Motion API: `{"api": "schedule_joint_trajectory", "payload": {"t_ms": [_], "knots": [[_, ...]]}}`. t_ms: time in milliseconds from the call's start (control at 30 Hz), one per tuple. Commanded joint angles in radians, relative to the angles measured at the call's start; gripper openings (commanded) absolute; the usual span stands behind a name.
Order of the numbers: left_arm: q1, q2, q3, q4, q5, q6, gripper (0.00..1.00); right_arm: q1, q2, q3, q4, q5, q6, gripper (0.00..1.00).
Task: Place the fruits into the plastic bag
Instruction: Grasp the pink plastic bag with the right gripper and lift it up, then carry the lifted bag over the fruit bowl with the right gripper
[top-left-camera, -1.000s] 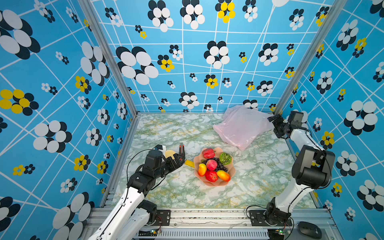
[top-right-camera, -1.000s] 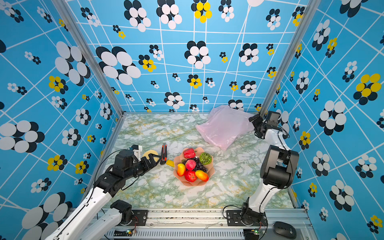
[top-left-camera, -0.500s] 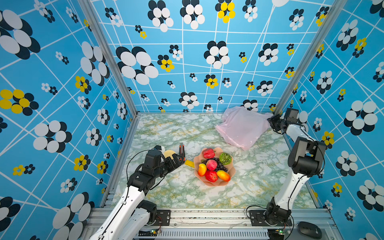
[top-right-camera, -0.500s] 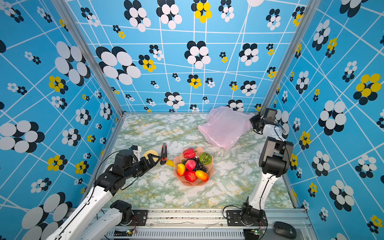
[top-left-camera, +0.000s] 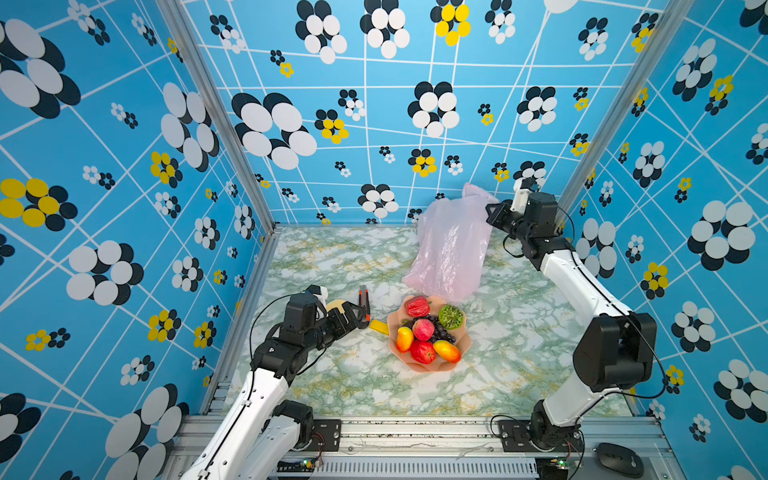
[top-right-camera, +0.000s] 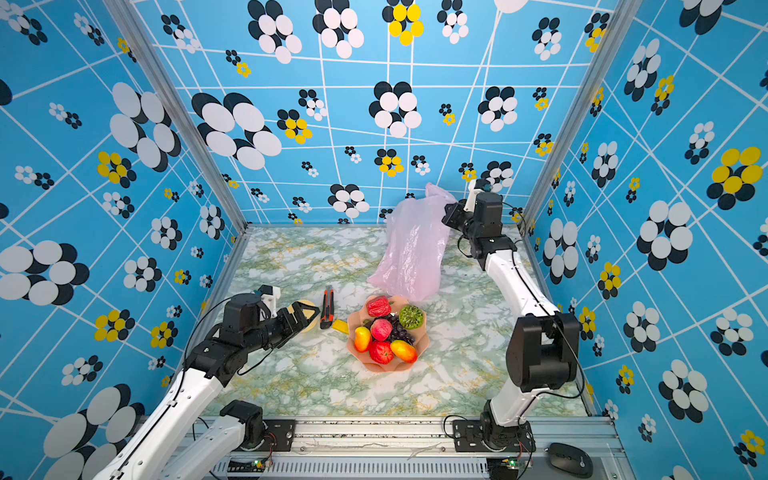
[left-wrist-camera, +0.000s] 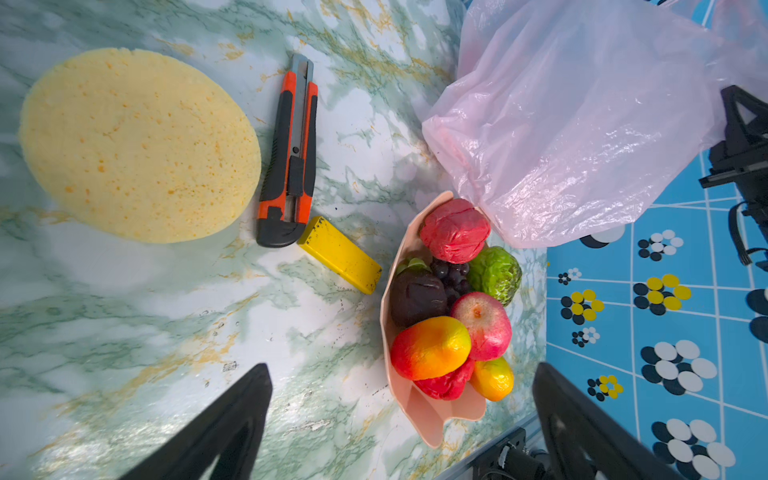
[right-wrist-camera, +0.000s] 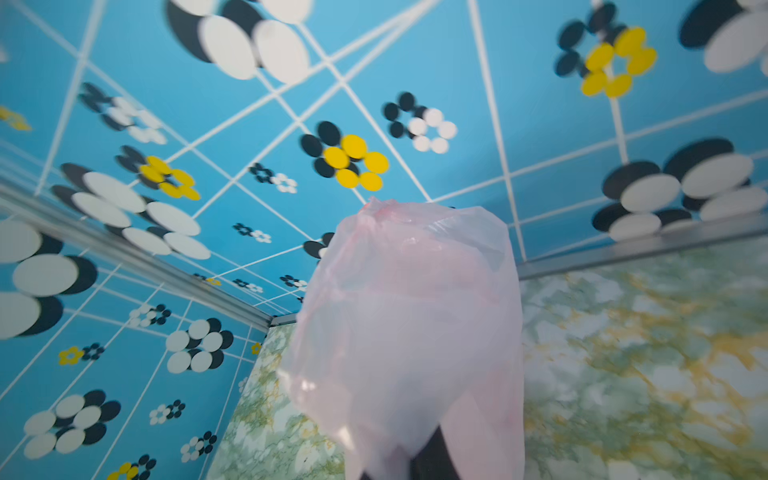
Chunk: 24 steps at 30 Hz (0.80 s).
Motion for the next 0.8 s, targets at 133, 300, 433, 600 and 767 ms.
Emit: {"api": "schedule_joint_trajectory", "payload": {"t_ms": [133,300,433,600,767], "knots": [[0.130,0.058,0.150,0.085,0.201,-0.023,0.99,0.120,-0.148,-0.077,0.375,-0.173,-0.735,0.00],[0.190,0.094,0.257,0.139,0.284,-0.087,1.00,0.126,-0.253,-0.222,0.545,-0.351,-0.895,0.00],[0.222,0.127,0.316,0.215,0.347,-0.171,1.00,0.125,-0.344,-0.285,0.440,-0.483,-0.999,0.00],[0.247,0.167,0.415,0.106,0.332,-0.111,1.00,0.125,-0.435,-0.365,0.287,-0.573,-1.084,0.00],[0.235,0.184,0.355,0.114,0.337,-0.142,0.99,0.146,-0.515,-0.539,0.306,-0.666,-1.019,0.00]]}}
